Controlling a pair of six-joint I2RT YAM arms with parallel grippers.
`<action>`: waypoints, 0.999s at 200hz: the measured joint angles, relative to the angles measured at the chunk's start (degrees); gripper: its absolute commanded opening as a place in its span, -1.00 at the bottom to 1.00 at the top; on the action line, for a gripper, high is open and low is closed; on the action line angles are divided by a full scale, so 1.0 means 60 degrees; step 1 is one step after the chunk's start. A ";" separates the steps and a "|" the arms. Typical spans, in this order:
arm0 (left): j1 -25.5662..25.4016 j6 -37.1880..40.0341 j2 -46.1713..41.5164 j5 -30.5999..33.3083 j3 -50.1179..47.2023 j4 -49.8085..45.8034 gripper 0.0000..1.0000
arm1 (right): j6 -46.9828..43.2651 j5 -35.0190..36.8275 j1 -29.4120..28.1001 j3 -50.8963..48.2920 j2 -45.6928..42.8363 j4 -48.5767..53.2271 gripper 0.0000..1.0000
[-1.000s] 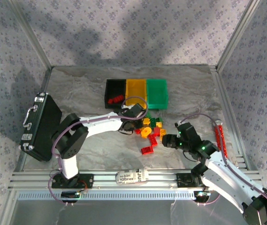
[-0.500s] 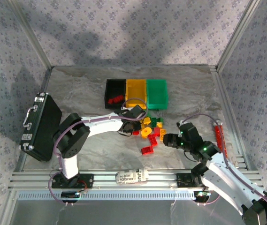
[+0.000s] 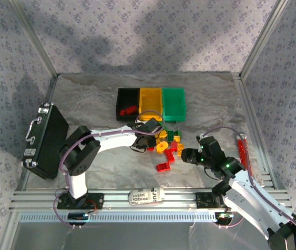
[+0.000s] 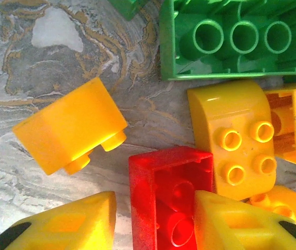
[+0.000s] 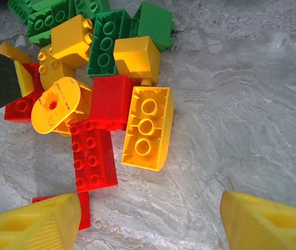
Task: Sort the legos into containers by color
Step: Pick up the lego from the center of the table.
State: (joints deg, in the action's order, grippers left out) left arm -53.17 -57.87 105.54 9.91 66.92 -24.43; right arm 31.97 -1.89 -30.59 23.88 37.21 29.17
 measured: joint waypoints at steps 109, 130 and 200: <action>-0.0160 0.0310 0.0361 -0.0047 0.0426 -0.0251 -0.05 | 0.0000 -0.0076 0.0080 -0.0120 -0.0248 0.0076 0.46; -0.0168 0.0321 0.0426 -0.0080 0.0488 -0.0237 -0.14 | 0.0000 -0.0076 0.0106 -0.0124 -0.0262 0.0080 0.46; -0.0215 0.0528 0.0484 -0.0142 0.0554 -0.0178 -0.51 | 0.0000 -0.0076 0.0142 -0.0146 -0.0331 0.0113 0.46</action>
State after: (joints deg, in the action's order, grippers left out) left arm -54.46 -54.70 108.44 9.06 70.24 -25.50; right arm 31.97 -2.35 -29.74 23.00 35.22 29.85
